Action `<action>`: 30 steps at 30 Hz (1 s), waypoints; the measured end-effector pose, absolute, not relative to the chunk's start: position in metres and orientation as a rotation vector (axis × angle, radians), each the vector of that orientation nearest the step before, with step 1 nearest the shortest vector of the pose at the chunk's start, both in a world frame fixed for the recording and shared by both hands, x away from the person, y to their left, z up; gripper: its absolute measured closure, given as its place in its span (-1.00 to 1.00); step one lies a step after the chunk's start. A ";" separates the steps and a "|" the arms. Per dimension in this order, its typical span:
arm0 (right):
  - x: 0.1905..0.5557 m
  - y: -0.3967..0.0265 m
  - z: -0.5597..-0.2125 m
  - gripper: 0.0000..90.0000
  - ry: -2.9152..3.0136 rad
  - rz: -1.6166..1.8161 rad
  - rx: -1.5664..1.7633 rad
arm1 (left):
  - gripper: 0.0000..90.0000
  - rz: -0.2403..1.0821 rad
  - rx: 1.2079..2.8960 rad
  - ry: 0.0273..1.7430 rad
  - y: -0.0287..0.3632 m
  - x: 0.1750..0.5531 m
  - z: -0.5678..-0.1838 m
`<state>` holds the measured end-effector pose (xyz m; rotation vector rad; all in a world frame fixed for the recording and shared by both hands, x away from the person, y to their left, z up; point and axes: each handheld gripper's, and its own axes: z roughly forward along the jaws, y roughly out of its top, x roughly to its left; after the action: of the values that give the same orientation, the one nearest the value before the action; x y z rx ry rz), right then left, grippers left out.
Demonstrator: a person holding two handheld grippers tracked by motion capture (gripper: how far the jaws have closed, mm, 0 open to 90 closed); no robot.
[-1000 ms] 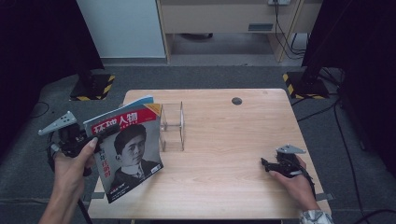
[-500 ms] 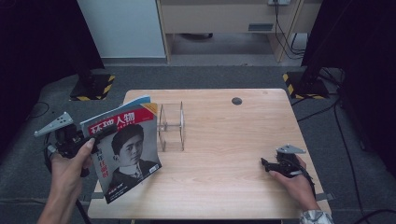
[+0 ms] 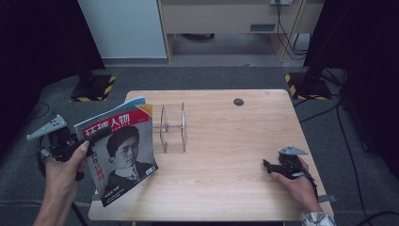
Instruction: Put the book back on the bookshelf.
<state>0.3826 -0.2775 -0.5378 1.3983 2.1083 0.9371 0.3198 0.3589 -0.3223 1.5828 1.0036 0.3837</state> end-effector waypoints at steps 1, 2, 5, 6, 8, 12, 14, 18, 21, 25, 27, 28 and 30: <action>0.383 -0.277 -0.538 -0.50 2.108 0.937 1.398 | 0.92 0.384 1.583 1.004 0.359 0.319 -0.322; 0.383 -0.278 -0.538 -0.50 2.109 0.937 1.396 | 0.92 0.384 1.583 1.004 0.359 0.319 -0.322; 0.382 -0.277 -0.538 -0.50 2.109 0.937 1.399 | 0.92 0.387 1.582 1.006 0.361 0.318 -0.322; 0.383 -0.277 -0.538 -0.50 2.108 0.937 1.398 | 0.92 0.388 1.579 1.008 0.362 0.317 -0.322; 0.382 -0.278 -0.538 -0.50 2.111 0.936 1.399 | 0.92 0.389 1.572 1.011 0.365 0.316 -0.322; 0.383 -0.278 -0.538 -0.50 2.110 0.936 1.399 | 0.92 0.394 1.566 1.020 0.372 0.312 -0.322; 0.383 -0.277 -0.538 -0.50 2.108 0.937 1.398 | 0.92 0.399 1.566 1.030 0.376 0.310 -0.322; 0.383 -0.277 -0.538 -0.50 2.109 0.937 1.399 | 0.92 0.409 1.552 1.046 0.383 0.309 -0.323; 0.383 -0.277 -0.538 -0.50 2.108 0.937 1.398 | 0.92 0.412 1.549 1.050 0.385 0.308 -0.323; 0.383 -0.277 -0.538 -0.50 2.108 0.937 1.398 | 0.92 0.422 1.548 1.058 0.389 0.307 -0.323; 0.383 -0.277 -0.538 -0.50 2.108 0.937 1.398 | 0.92 0.429 1.545 1.064 0.392 0.306 -0.323; 0.383 -0.277 -0.538 -0.50 2.109 0.937 1.399 | 0.92 0.431 1.543 1.069 0.394 0.306 -0.323; 0.383 -0.277 -0.538 -0.50 2.108 0.937 1.398 | 0.92 0.437 1.537 1.077 0.397 0.305 -0.324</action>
<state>0.3826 -0.2775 -0.5378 1.3980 2.1083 0.9371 0.3049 0.3973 -0.3240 1.5365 1.0768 0.4370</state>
